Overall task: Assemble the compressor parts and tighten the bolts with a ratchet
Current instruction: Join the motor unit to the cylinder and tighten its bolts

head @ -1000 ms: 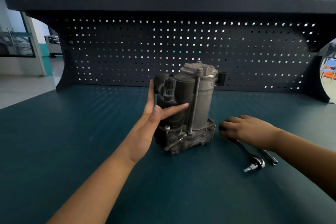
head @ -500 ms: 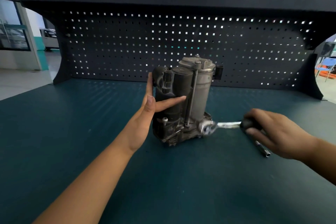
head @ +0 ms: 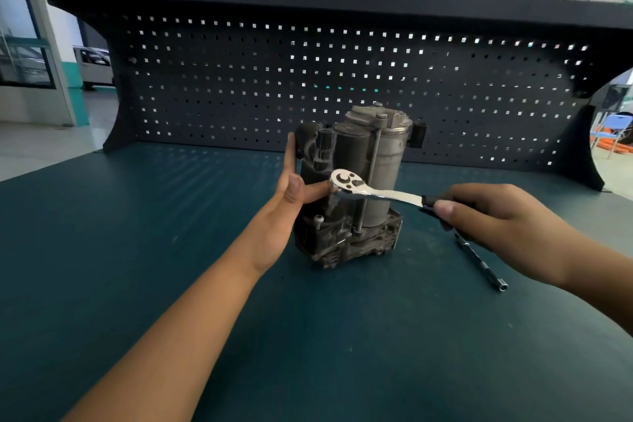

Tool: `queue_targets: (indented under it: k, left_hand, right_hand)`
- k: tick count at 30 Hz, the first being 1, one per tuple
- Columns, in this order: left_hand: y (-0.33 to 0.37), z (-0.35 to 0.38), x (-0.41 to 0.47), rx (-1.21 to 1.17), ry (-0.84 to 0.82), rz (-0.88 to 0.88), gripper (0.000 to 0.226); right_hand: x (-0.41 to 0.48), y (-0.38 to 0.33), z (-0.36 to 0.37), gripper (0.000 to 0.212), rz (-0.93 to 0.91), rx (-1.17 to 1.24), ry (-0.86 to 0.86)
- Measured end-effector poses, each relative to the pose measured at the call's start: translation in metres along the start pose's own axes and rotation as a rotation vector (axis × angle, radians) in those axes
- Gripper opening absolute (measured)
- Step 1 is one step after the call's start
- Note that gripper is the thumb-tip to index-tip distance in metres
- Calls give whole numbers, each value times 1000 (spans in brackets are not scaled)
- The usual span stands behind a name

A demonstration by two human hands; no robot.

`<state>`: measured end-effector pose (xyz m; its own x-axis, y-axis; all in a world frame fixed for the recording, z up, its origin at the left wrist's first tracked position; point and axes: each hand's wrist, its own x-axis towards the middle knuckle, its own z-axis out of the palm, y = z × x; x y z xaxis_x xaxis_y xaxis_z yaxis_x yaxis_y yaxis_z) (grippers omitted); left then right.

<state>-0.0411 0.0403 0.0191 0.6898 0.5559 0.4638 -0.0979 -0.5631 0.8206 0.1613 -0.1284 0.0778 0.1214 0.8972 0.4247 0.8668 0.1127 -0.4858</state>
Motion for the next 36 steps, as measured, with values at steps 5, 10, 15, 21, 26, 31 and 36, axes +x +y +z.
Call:
queue_targets:
  k: [5, 10, 15, 21, 26, 31, 36]
  left_hand:
    - [-2, -2, 2, -13, 0, -22, 118]
    - [1, 1, 2, -79, -2, -17, 115]
    - [2, 2, 0, -30, -6, 5, 114]
    - [9, 5, -3, -15, 30, 70, 66]
    - [6, 6, -2, 54, 45, 118, 41]
    - [-2, 6, 3, 119, 78, 167, 53]
    - [-4, 7, 5, 116, 105, 176, 56]
  right_hand:
    - [-2, -7, 8, 51, -4, -43, 41]
    - [-5, -9, 17, 55, -40, -94, 66]
    - [-10, -11, 22, 49, -52, -110, 88]
    - [-13, -5, 15, 54, 59, 20, 59]
    - [-30, 31, 9, 50, 274, 9, -58]
    - [-63, 72, 38, 35, 349, -97, -82]
    - [-69, 82, 48, 30, 246, -290, -155]
